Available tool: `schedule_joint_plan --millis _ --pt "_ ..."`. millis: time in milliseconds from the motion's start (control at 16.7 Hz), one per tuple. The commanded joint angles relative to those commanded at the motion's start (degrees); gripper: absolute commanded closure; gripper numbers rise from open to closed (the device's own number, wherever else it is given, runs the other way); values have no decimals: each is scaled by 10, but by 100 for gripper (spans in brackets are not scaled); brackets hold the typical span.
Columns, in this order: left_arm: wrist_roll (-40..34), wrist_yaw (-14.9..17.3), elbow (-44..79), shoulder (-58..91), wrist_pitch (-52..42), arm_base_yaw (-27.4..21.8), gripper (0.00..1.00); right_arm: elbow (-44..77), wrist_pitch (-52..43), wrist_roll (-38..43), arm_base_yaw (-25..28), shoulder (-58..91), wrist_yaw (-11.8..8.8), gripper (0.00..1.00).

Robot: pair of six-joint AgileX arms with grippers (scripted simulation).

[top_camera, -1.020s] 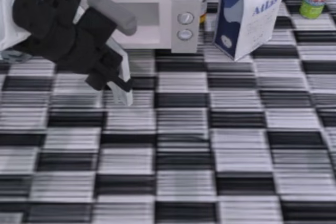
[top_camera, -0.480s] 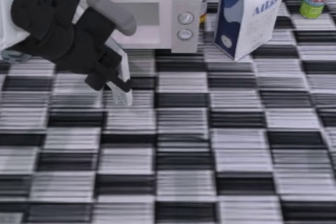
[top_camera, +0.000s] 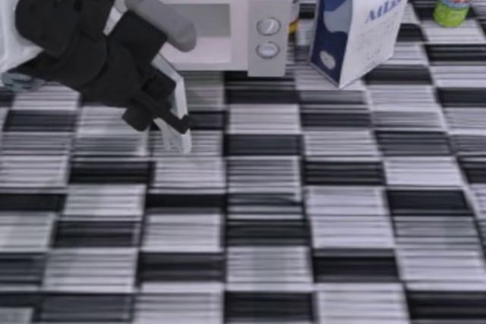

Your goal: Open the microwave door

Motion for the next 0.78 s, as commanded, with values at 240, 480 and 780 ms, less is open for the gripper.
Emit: schedule_joint_plan --millis 240,480,780 --pt "0 0 0 0 0 0 100 0 0 0 0 0 0 0" --pt "0 0 0 0 0 0 100 0 0 0 0 0 0 0" --pt "32 19 -4 -4 -8 13 100 0 0 0 0 0 0 0"
